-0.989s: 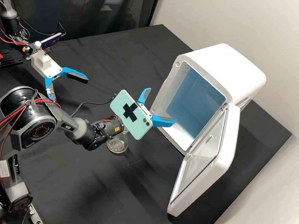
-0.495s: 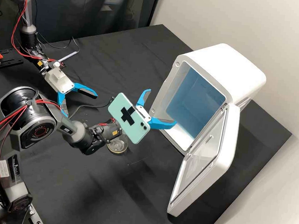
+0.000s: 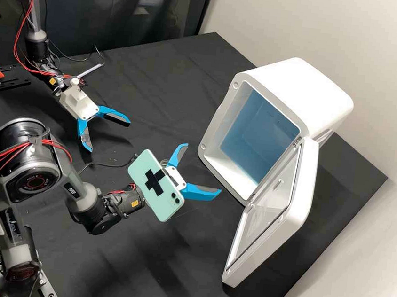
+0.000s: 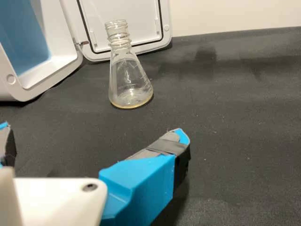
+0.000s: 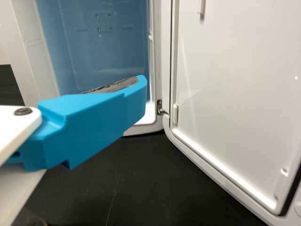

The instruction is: Place the flask in the incubator

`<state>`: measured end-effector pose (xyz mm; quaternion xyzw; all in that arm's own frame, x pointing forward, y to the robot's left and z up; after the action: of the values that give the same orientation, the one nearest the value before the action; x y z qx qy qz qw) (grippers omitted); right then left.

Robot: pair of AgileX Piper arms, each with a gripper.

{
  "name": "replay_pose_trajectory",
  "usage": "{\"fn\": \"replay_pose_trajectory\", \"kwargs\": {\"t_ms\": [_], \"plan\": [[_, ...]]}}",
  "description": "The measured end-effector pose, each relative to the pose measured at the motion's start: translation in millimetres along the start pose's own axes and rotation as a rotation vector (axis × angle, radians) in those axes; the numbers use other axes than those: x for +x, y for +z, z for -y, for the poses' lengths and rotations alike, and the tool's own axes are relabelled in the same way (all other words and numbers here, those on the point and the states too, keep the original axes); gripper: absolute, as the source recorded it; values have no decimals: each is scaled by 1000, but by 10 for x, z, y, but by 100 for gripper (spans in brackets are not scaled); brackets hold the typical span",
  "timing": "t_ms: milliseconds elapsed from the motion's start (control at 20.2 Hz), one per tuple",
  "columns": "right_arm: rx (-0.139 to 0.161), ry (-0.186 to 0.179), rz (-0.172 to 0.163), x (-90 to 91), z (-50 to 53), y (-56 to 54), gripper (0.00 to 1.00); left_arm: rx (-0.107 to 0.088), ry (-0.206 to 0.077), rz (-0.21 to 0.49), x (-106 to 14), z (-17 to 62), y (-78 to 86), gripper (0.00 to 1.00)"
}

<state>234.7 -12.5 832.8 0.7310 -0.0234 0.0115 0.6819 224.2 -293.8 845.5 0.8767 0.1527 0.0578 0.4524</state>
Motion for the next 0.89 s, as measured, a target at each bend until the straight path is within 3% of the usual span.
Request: {"fn": "replay_pose_trajectory", "kwargs": {"t_ms": [445,643,791,890], "plan": [[18,-88,41,-244,141,99,100,6,43,-37,-94,-104,-66,100],[29,-135,59,-291,248,141,100,-3,55,-50,-116,-131,-99,100],[39,-143,36,-263,331,137,100,-6,62,-49,-136,-154,-115,100],[31,-135,51,-223,380,181,100,-4,67,-48,-144,-169,-117,100]]}}
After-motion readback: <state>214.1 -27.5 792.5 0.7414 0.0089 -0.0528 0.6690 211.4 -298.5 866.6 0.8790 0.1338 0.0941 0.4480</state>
